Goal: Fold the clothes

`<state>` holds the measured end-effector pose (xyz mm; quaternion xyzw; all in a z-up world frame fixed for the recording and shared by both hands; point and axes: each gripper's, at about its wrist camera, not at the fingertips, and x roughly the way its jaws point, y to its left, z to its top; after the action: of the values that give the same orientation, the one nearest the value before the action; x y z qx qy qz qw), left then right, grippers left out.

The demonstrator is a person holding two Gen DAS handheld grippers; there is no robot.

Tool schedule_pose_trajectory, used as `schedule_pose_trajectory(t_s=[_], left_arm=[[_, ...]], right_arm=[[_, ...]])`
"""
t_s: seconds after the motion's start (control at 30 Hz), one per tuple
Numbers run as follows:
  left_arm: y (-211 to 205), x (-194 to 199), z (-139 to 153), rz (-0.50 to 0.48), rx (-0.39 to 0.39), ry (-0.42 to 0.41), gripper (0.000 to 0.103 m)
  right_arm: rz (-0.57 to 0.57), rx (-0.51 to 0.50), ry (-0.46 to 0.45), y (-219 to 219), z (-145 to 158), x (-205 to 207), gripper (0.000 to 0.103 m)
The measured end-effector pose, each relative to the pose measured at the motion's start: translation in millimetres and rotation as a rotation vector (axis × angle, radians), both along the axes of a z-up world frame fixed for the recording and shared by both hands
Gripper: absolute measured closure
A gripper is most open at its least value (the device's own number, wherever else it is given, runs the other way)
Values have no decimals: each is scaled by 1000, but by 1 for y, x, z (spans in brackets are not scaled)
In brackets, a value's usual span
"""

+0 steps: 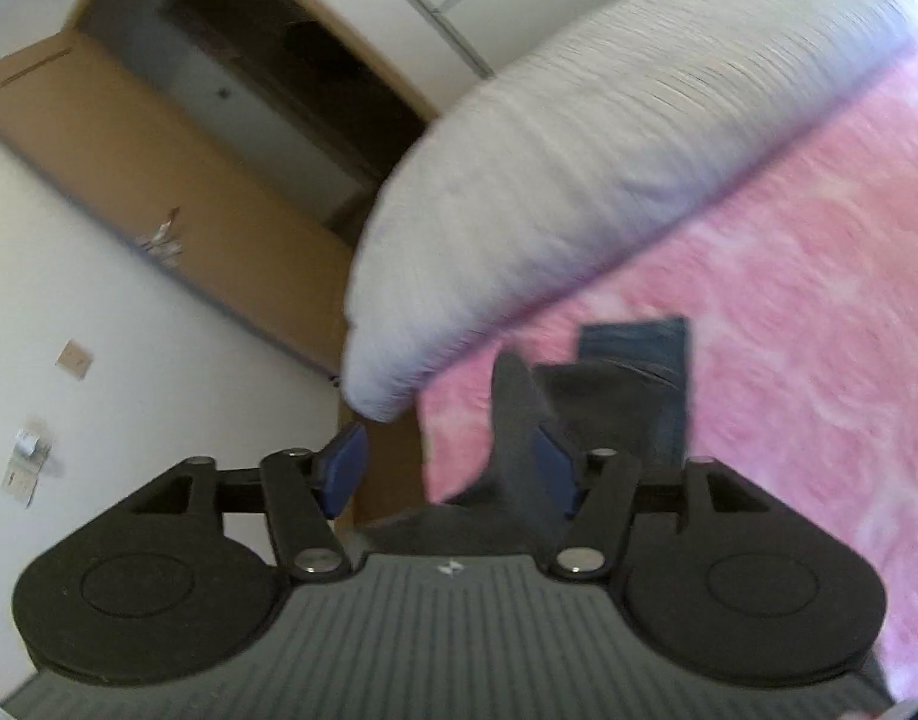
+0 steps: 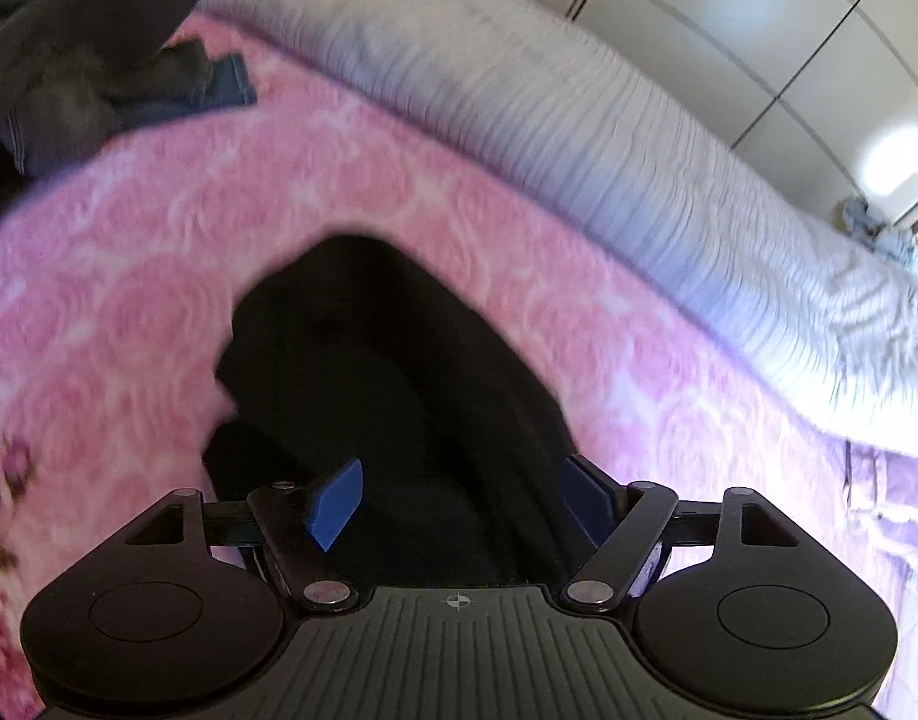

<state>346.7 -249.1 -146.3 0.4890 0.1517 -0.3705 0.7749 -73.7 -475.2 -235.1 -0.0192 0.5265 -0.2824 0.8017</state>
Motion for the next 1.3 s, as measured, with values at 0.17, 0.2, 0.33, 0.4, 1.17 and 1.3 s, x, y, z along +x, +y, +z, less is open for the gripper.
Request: schedule_pose_trajectory(t_s=[0.17,0.2,0.33,0.4,1.17,1.3], left_arm=[[-12,-53,-23,-4,-5,121,44],[-18,-65,-28,-2,-11,147,44],[-39,-127,-41,-24,-4,225,42],[-45,-162,-47,-58,4,253,41],[-181,-499,-144,-629,116,378,27],[-210,-504,-155,-722,122,316,26]], right_arm=[[0,36,33,-10,-17,-21,24],[7,40,32,-12,-19,-25,22],[101,17,32,-18,-36,-29,17],[170,-11,38,-22,-50,-28,16],[-225,-17,-426,-236,50,-281,103],[-277,16,-376,-231,34,-304,83]])
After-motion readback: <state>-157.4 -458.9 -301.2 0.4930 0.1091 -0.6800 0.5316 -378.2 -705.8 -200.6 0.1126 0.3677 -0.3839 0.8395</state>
